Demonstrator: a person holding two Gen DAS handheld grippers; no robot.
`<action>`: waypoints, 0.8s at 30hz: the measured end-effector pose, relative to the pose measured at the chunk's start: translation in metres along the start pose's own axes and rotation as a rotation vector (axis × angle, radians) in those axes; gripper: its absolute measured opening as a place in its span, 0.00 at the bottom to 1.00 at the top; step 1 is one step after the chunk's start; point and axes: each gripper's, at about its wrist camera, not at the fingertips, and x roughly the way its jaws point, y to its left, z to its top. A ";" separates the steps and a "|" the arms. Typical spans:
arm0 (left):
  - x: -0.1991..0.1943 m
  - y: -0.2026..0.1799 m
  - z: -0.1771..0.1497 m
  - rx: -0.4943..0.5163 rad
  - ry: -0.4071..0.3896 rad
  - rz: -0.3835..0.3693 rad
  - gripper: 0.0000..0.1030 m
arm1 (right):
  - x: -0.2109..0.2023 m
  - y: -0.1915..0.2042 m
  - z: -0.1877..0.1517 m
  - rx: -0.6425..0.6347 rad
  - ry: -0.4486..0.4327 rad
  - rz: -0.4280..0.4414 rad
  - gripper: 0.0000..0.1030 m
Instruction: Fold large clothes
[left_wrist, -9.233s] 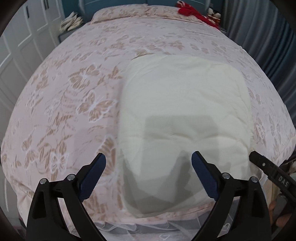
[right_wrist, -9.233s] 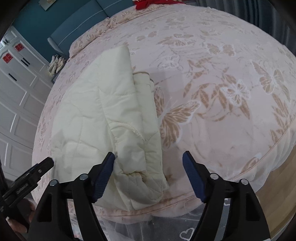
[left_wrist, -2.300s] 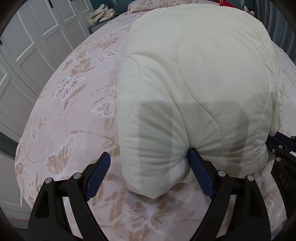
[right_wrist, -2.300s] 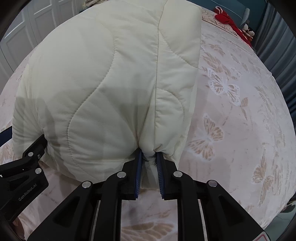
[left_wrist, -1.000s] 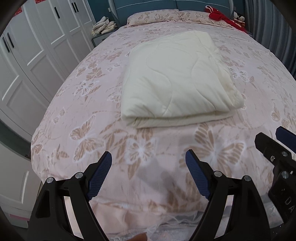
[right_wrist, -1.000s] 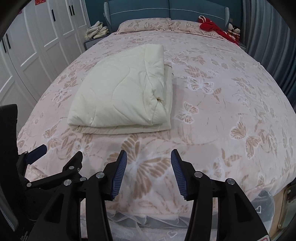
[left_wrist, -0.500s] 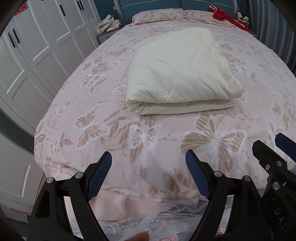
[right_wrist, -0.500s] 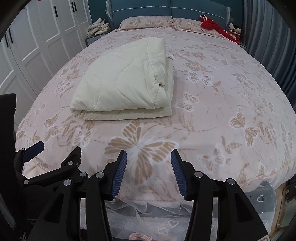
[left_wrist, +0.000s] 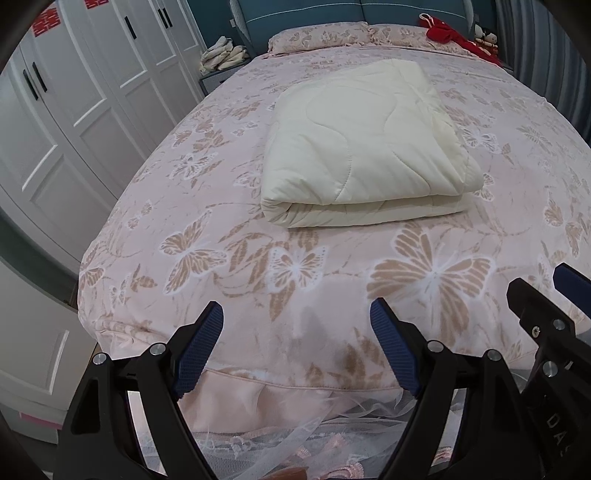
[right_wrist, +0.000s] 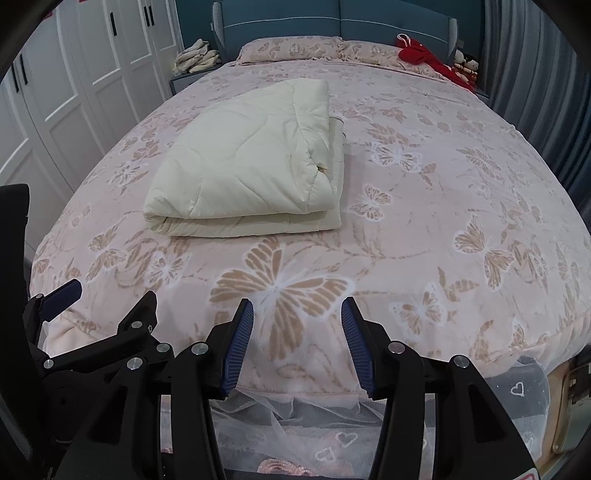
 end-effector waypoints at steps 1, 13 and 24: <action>0.000 0.000 0.000 -0.001 0.000 -0.001 0.77 | 0.000 0.000 0.000 -0.001 -0.002 -0.001 0.48; -0.005 -0.002 0.000 0.006 -0.013 0.012 0.77 | -0.005 -0.001 0.000 -0.004 -0.013 -0.011 0.48; -0.006 -0.002 0.000 0.001 -0.012 0.010 0.76 | -0.005 -0.002 0.000 -0.004 -0.014 -0.013 0.48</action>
